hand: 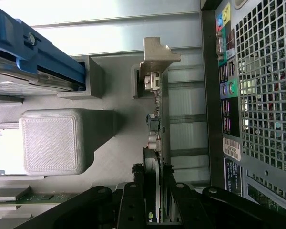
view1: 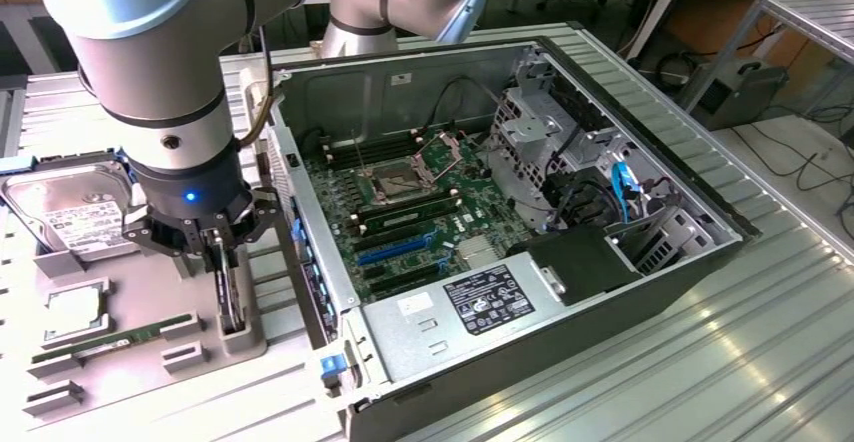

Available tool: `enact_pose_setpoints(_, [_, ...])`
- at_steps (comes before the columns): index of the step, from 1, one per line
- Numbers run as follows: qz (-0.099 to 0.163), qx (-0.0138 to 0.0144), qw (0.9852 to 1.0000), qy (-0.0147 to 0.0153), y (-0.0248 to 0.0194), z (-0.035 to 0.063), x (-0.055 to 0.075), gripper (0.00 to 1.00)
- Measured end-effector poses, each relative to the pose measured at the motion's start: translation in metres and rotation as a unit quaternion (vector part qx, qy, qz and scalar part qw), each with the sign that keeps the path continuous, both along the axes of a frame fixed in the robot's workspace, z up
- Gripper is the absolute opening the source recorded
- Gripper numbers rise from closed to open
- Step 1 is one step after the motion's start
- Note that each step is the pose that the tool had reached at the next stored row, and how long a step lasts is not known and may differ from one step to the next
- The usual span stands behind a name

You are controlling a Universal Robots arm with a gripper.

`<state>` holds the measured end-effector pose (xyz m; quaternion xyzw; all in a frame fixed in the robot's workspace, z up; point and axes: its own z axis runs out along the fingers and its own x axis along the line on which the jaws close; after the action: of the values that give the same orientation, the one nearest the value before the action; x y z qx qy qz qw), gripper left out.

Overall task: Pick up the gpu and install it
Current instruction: 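Pick up the gpu and move the gpu toward the slot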

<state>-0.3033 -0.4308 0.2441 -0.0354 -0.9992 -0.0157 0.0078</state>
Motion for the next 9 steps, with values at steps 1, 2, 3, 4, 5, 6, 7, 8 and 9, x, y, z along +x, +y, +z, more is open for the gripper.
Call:
enact_pose_setpoints(1, [0.0,0.0,1.0,0.0,0.0,0.0,0.0,0.26])
enact_pose_setpoints(2, [0.0,0.0,1.0,0.0,0.0,0.0,0.0,0.26])
enact_pose_setpoints(3, [0.0,0.0,1.0,0.0,0.0,0.0,0.0,0.26])
enact_pose_setpoints(4, [0.0,0.0,1.0,0.0,0.0,0.0,0.0,0.26])
enact_pose_setpoints(5, [0.0,0.0,1.0,0.0,0.0,0.0,0.0,0.26])
enact_pose_setpoints(6, [0.0,0.0,1.0,0.0,0.0,0.0,0.0,0.26])
enact_pose_setpoints(7, [0.0,0.0,1.0,0.0,0.0,0.0,0.0,0.26])
enact_pose_setpoints(8, [0.0,0.0,1.0,0.0,0.0,0.0,0.0,0.26])
enact_pose_setpoints(9, [0.002,0.0,1.0,0.0,0.0,0.0,0.0,0.26])
